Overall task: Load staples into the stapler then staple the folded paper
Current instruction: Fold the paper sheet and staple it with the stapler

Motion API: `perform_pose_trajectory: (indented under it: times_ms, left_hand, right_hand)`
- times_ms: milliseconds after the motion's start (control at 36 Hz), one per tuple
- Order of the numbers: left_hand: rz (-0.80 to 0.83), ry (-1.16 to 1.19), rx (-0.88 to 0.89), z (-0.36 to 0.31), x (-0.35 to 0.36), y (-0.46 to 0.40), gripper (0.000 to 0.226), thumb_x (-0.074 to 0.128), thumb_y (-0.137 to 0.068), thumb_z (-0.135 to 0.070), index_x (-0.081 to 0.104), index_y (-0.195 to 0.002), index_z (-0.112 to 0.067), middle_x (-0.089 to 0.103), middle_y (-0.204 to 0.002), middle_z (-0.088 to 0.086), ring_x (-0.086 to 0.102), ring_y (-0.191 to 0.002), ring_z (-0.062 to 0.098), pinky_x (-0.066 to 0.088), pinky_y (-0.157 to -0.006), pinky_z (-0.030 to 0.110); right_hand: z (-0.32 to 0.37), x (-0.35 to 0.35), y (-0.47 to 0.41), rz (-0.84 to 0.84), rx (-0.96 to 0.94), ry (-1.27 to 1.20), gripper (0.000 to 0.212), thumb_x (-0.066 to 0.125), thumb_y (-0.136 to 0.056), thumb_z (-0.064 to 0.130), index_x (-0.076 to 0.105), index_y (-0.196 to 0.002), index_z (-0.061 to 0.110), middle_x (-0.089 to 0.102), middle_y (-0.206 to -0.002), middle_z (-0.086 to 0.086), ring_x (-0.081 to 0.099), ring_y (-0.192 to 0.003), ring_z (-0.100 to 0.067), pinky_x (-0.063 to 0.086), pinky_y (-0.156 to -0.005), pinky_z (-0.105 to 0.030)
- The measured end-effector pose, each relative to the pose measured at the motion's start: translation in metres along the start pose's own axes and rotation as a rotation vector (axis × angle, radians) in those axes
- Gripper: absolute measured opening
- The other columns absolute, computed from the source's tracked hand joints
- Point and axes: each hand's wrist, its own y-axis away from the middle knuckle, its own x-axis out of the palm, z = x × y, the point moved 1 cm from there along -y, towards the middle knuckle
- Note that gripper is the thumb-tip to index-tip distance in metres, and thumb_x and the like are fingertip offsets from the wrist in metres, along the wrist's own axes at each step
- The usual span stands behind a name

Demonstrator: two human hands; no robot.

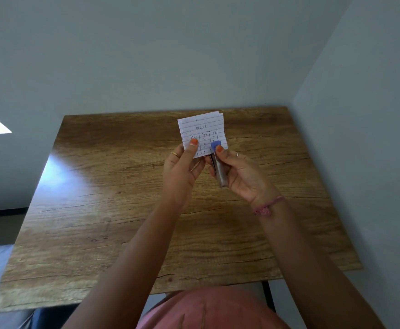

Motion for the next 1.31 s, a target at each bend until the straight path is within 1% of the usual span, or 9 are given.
perform_pose_trajectory:
  times_ms: [194,389,500,611,722,889,1000,1167,1306]
  left_hand:
    - [0.036,-0.107,-0.007,0.019,0.013,0.008,0.031,0.078,-0.076,-0.026,0.070,-0.106,-0.023,0.073,-0.107,0.005,0.068,-0.104,0.023,0.055,-0.081,0.033]
    - [-0.040,-0.138,-0.020,0.021,0.016,0.003,0.035,0.080,-0.072,-0.025,0.070,-0.105,-0.021,0.073,-0.104,0.006,0.069,-0.101,0.026,0.056,-0.087,0.042]
    - [-0.051,-0.081,-0.028,0.024,0.016,0.004,0.034,0.076,-0.079,-0.016,0.067,-0.111,-0.014,0.072,-0.108,0.010,0.068,-0.102,0.026,0.056,-0.084,0.037]
    - [-0.069,-0.061,-0.038,0.025,0.015,0.003,0.032,0.074,-0.080,-0.013,0.067,-0.110,-0.015,0.073,-0.107,0.009,0.069,-0.101,0.025,0.056,-0.081,0.034]
    - [-0.023,-0.052,-0.076,0.022,0.011,0.001,0.033,0.076,-0.078,-0.014,0.068,-0.110,-0.013,0.073,-0.106,0.009,0.069,-0.101,0.023,0.056,-0.077,0.029]
    - [0.118,-0.083,-0.182,0.009,-0.007,-0.007,0.033,0.072,-0.081,-0.021,0.066,-0.112,-0.012,0.071,-0.112,0.013,0.068,-0.104,0.027,0.056,-0.081,0.032]
    - [0.030,-0.072,-0.199,-0.007,-0.026,-0.014,0.037,0.070,-0.079,-0.027,0.066,-0.111,-0.010,0.072,-0.109,0.011,0.069,-0.100,0.023,0.057,-0.077,0.030]
    - [-0.034,-0.226,-0.118,-0.018,-0.043,-0.021,0.007,0.067,-0.086,-0.014,0.069,-0.092,-0.013,0.074,-0.099,0.009,0.071,-0.092,0.023,0.058,-0.071,0.026]
    - [-0.091,-0.242,-0.078,-0.014,-0.050,-0.022,0.011,0.069,-0.085,-0.013,0.069,-0.095,-0.008,0.074,-0.100,0.013,0.072,-0.093,0.024,0.057,-0.068,0.024]
  right_hand:
    - [-0.006,0.000,-0.003,-0.023,-0.033,0.091,0.024,0.075,-0.072,0.019,0.075,-0.094,0.008,0.074,-0.096,-0.008,0.070,-0.083,-0.014,0.058,-0.072,-0.026]
    - [-0.006,0.001,0.000,-0.068,-0.040,0.146,0.032,0.069,-0.082,0.017,0.068,-0.110,0.002,0.071,-0.108,-0.014,0.068,-0.083,-0.015,0.055,-0.059,-0.023]
    - [-0.008,0.001,-0.001,-0.098,-0.048,0.188,0.010,0.066,-0.087,0.011,0.075,-0.091,0.010,0.075,-0.087,-0.006,0.068,-0.067,-0.010,0.048,-0.045,-0.019]
    - [-0.011,0.000,-0.003,-0.105,-0.042,0.182,0.009,0.066,-0.087,0.011,0.075,-0.088,0.011,0.075,-0.084,-0.004,0.068,-0.063,-0.008,0.047,-0.045,-0.018]
    - [-0.013,0.000,-0.006,-0.121,-0.033,0.164,0.021,0.067,-0.086,0.011,0.070,-0.105,0.001,0.074,-0.092,-0.007,0.068,-0.076,-0.013,0.053,-0.055,-0.021]
    - [-0.011,-0.004,-0.007,-0.074,-0.031,0.183,0.032,0.075,-0.073,0.022,0.069,-0.100,0.006,0.075,-0.092,-0.005,0.071,-0.082,-0.012,0.056,-0.068,-0.023]
    - [-0.006,-0.009,-0.005,-0.068,0.002,0.214,0.031,0.076,-0.069,0.022,0.068,-0.094,0.007,0.076,-0.091,-0.007,0.072,-0.080,-0.012,0.058,-0.066,-0.023]
    - [0.000,-0.015,-0.004,-0.075,0.025,0.385,0.036,0.076,-0.069,0.025,0.068,-0.100,0.008,0.075,-0.101,-0.007,0.071,-0.088,-0.012,0.058,-0.063,-0.023]
    - [-0.003,-0.021,-0.009,-0.111,-0.031,0.559,0.044,0.079,-0.067,0.029,0.069,-0.108,0.015,0.076,-0.100,0.001,0.071,-0.085,-0.009,0.057,-0.064,-0.023]
